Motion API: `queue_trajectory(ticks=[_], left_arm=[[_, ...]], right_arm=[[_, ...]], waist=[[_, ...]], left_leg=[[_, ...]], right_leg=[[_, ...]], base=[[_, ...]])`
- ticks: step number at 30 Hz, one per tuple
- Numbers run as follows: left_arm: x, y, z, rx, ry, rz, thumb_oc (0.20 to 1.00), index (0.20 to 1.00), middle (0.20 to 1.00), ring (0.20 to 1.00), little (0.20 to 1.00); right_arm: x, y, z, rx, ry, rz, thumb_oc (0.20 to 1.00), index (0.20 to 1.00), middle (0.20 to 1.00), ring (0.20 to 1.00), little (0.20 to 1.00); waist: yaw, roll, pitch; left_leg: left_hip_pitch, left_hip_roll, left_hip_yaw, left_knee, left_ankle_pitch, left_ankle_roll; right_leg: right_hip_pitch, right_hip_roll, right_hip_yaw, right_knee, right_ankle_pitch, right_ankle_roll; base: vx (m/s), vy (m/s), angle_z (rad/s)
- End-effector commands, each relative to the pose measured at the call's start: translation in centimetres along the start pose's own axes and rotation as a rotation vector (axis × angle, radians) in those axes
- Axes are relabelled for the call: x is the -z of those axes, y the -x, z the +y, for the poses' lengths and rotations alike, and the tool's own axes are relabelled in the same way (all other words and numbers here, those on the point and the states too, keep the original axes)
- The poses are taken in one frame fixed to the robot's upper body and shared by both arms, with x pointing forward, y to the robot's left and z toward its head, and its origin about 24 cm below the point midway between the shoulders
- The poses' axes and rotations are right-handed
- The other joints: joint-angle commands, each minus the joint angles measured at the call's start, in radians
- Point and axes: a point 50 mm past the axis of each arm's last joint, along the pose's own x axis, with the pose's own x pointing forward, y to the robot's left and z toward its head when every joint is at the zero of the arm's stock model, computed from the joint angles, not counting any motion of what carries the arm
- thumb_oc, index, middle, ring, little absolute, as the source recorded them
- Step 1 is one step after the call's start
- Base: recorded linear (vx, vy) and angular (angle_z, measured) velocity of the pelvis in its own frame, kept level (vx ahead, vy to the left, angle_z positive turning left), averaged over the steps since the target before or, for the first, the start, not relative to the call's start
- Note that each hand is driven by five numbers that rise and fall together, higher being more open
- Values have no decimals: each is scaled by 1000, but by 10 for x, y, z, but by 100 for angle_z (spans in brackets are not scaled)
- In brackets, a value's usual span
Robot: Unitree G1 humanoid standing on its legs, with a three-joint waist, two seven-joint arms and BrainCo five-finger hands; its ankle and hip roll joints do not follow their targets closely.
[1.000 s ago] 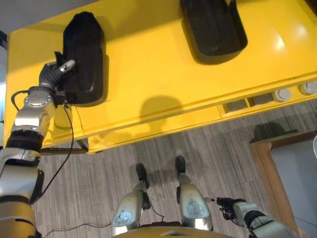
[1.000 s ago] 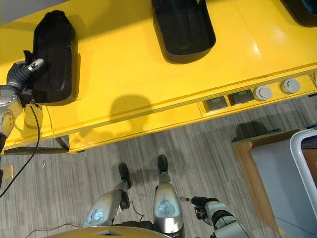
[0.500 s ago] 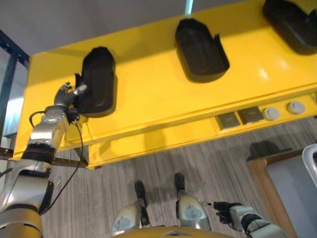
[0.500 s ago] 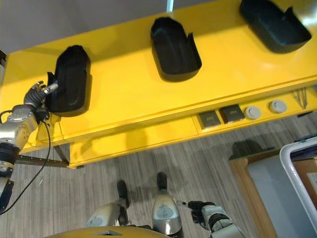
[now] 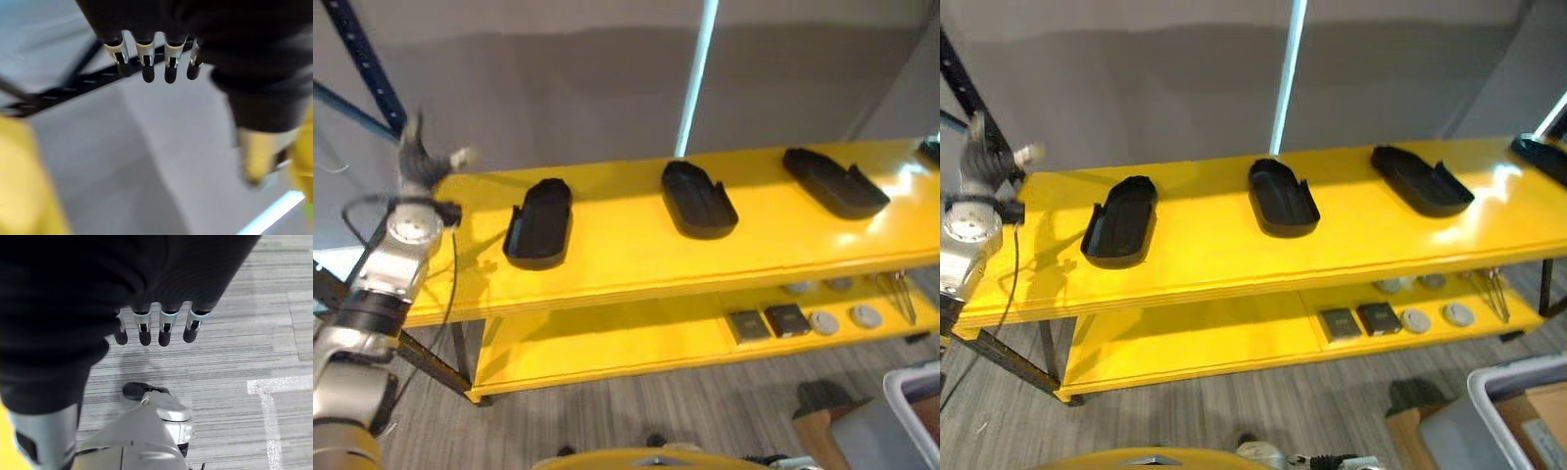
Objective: Move parts from the plastic box to the shelf.
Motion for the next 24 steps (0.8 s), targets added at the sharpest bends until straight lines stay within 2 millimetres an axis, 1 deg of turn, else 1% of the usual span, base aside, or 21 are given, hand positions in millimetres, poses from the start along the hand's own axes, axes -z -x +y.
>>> queue_trajectory(ticks=[1,2,3,4,5,6,7,8,10,12,13,15,17,24], left_arm=[[-14,12,-10,34,154,-150,1000,1000,1000,1000,1000],[-10,38,-27,121,279,-153,1000,1000,1000,1000,1000],[-6,45,-31,125,292,-141,1000,1000,1000,1000,1000],[3,56,-34,109,327,-108,1000,1000,1000,1000,1000],[15,68,-36,116,394,-55,950,950,950,950,950],[22,76,-38,132,440,-16,868,868,868,868,868],[23,78,-39,139,437,-6,868,868,868,868,868],[32,92,-48,167,415,30,639,639,639,639,639],[45,110,-57,234,431,101,200,200,200,200,200],[49,122,-62,280,428,116,200,200,200,200,200],[49,124,-63,289,427,115,200,200,200,200,200],[51,134,-66,338,413,116,200,200,200,200,200],[52,139,-67,362,453,120,200,200,200,200,200],[49,140,-73,379,490,137,200,200,200,200,200]], right_arm=[[7,-2,4,-2,-44,54,1000,1000,1000,1000,1000],[11,-4,9,-13,-48,54,1000,1000,1000,1000,1000],[11,-4,11,-17,-44,54,1000,1000,1000,1000,1000],[11,-4,13,-22,-29,54,1000,1000,1000,1000,1000],[13,-5,16,-32,-4,61,1000,1000,1000,1000,1000],[14,-5,18,-43,17,64,1000,1000,1000,1000,1000],[14,-5,18,-44,26,63,1000,1000,1000,1000,1000],[13,-5,20,-52,36,56,1000,1000,1000,1000,1000],[9,-5,22,-57,9,39,1000,1000,1000,1000,1000],[4,-5,23,-58,-23,27,1000,1000,1000,1000,1000],[4,-5,23,-59,-27,25,1000,1000,1000,1000,1000],[-1,-4,22,-65,-35,16,1000,1000,1000,1000,1000],[-3,-4,21,-70,-30,16,1000,1000,1000,1000,1000],[-7,-3,23,-81,-61,9,1000,1000,1000,1000,1000]], waist=[[13,24,51],[29,15,49],[33,13,49],[41,9,51],[48,6,51],[54,3,52],[56,2,52],[68,-3,59],[86,-10,69],[100,-12,75],[102,-12,76],[114,-9,83],[120,-3,87],[115,12,101]], left_leg=[[45,-21,86,0,-110,3],[48,-24,71,0,-118,9],[48,-24,68,0,-119,10],[48,-26,64,0,-122,13],[48,-27,60,0,-122,16],[46,-28,57,0,-123,17],[46,-29,55,0,-124,18],[44,-31,47,0,-125,22],[40,-35,34,0,-127,26],[35,-38,25,0,-128,29],[34,-38,24,0,-128,29],[27,-40,14,0,-126,29],[19,-42,10,0,-124,28],[-6,-44,9,0,-116,23]], right_leg=[[42,16,-12,-5,-114,1],[48,15,-14,-5,-116,1],[49,15,-15,-5,-116,2],[50,15,-18,-5,-116,2],[50,14,-20,-5,-115,3],[49,13,-22,-5,-114,3],[49,13,-23,-5,-114,3],[48,12,-26,-5,-112,2],[48,11,-35,-5,-110,2],[48,10,-44,-5,-111,0],[47,10,-45,-5,-111,0],[45,10,-55,-5,-111,-1],[40,7,-64,-5,-110,2],[14,6,-61,-5,-102,8]], base=[[19,5,8],[19,11,11],[20,30,11],[10,41,9],[6,42,10],[1,30,12],[-11,10,12],[-21,-1,10],[-32,-11,10],[-22,-8,12],[-18,-4,9],[-19,-3,17],[1,5,15],[10,-4,5]])
